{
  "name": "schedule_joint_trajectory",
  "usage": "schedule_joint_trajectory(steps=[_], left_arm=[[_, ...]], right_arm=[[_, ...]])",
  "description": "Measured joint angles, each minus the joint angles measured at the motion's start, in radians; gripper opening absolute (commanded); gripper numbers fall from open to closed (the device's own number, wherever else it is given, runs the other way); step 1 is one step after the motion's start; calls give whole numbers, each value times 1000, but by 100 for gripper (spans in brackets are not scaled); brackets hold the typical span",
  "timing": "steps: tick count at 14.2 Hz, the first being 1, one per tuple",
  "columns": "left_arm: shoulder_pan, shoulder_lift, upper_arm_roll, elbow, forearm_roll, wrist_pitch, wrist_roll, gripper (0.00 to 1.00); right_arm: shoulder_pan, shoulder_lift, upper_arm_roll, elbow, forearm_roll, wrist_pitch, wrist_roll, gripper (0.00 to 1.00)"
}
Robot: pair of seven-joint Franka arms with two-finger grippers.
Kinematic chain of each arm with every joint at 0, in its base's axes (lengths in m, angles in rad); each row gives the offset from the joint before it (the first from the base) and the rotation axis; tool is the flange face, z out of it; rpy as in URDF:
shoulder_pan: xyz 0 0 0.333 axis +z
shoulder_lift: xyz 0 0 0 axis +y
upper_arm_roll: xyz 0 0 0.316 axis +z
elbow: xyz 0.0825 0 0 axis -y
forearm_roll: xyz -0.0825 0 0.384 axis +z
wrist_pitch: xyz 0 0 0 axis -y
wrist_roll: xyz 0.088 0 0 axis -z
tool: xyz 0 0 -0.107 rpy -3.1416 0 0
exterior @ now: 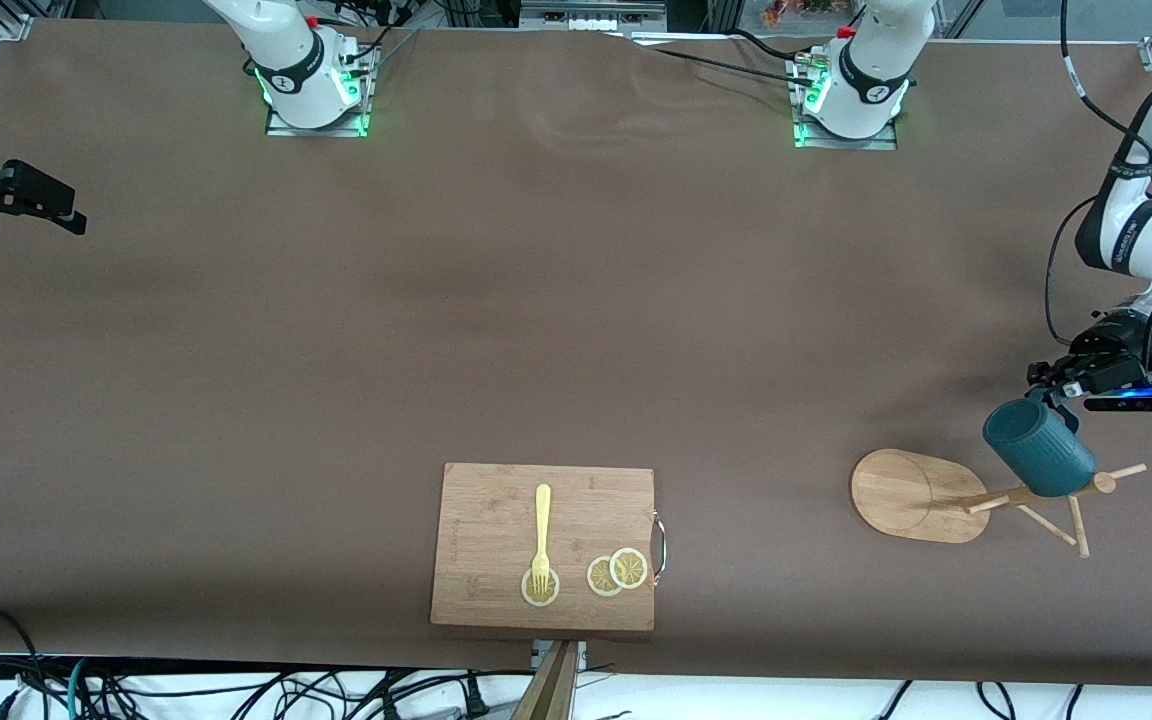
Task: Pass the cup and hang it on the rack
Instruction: 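Lower the mug onto a rack peg with the left gripper and release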
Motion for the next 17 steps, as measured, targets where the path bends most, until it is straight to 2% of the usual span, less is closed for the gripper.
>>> schedule_joint_trajectory(steps=[1,2,3,4,5,12,17], left_arm=[[0,6,0,0,0,0,0,10],[0,11,0,1,0,0,0,28],[0,18,0,2,0,0,0,64],[0,24,0,3,-2,0,0,75],[1,28,0,4,-8,0,0,99],[7,30,15,14,-10,-20,1,100],[33,-10,60,31,205,-82,1,100]], right_arm=[[0,0,0,0,0,0,0,100],[0,0,0,0,0,0,0,100],[0,0,0,0,0,0,0,100],[0,0,0,0,0,0,0,100],[0,0,0,0,0,0,0,100],[0,0,0,0,0,0,0,100],[0,0,-1,0,0,0,0,100]])
